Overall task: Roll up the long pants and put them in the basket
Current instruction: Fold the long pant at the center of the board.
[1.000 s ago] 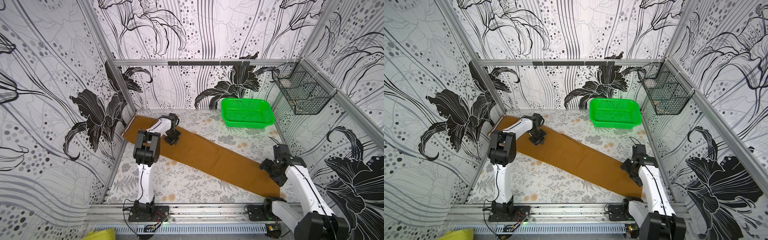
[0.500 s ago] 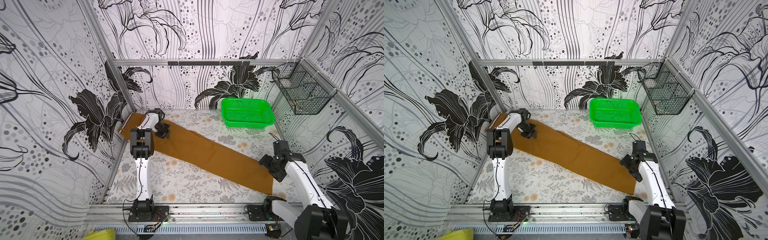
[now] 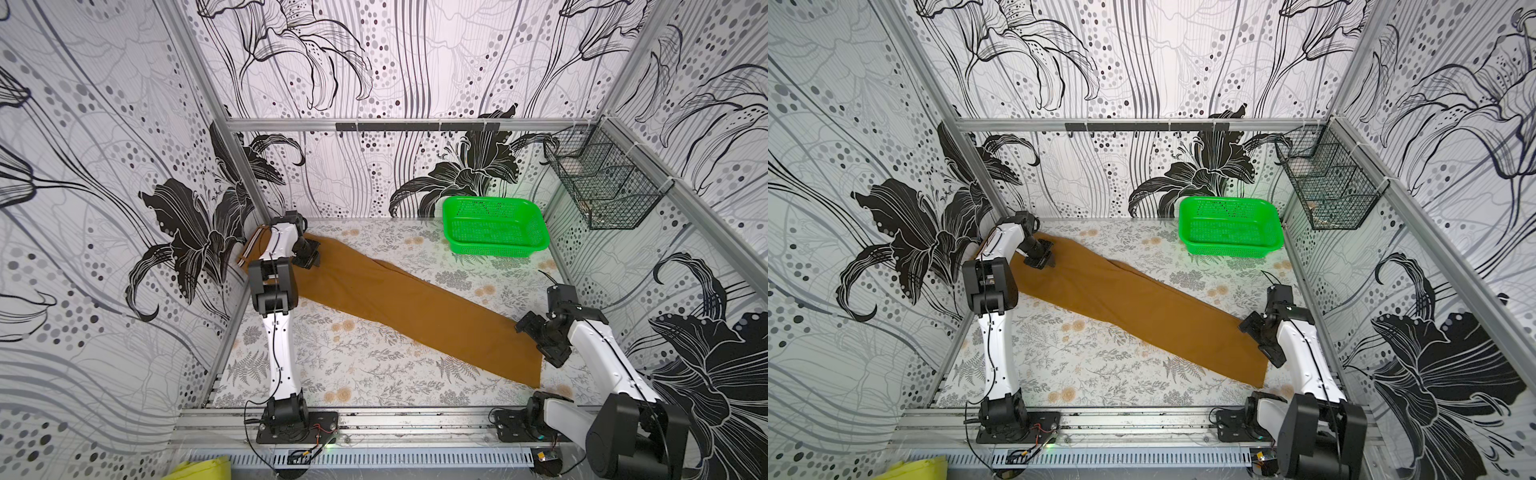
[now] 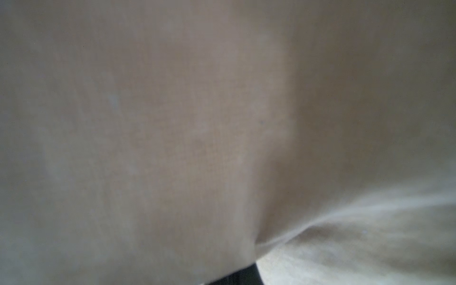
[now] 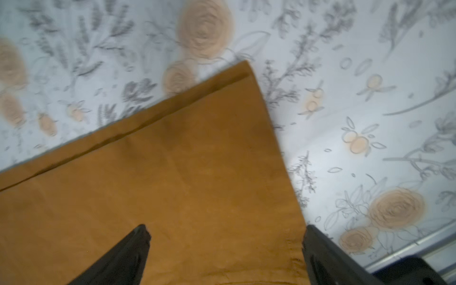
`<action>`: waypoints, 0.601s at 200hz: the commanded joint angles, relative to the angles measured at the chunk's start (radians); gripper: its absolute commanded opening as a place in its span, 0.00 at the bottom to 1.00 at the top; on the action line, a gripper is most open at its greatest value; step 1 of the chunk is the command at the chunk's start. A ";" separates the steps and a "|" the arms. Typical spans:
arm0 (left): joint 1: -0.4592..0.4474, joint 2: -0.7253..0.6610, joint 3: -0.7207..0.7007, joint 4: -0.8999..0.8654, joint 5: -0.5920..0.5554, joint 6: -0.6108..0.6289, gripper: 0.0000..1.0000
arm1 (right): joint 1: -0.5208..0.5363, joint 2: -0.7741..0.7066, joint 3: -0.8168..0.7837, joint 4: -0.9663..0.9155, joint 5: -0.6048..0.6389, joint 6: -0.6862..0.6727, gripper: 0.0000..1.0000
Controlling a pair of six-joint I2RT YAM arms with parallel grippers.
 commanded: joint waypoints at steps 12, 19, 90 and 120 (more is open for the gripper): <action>0.035 -0.044 -0.154 0.109 -0.088 0.010 0.00 | -0.045 0.041 -0.049 -0.039 -0.014 0.061 1.00; 0.034 -0.067 -0.184 0.131 -0.079 0.004 0.00 | -0.045 0.051 -0.051 -0.029 -0.016 0.064 1.00; 0.006 -0.215 -0.269 0.194 -0.073 0.018 0.45 | -0.047 0.254 -0.071 0.131 -0.129 0.064 0.89; 0.001 -0.248 -0.279 0.200 -0.070 0.018 0.45 | -0.047 0.276 -0.109 0.173 -0.170 0.075 0.78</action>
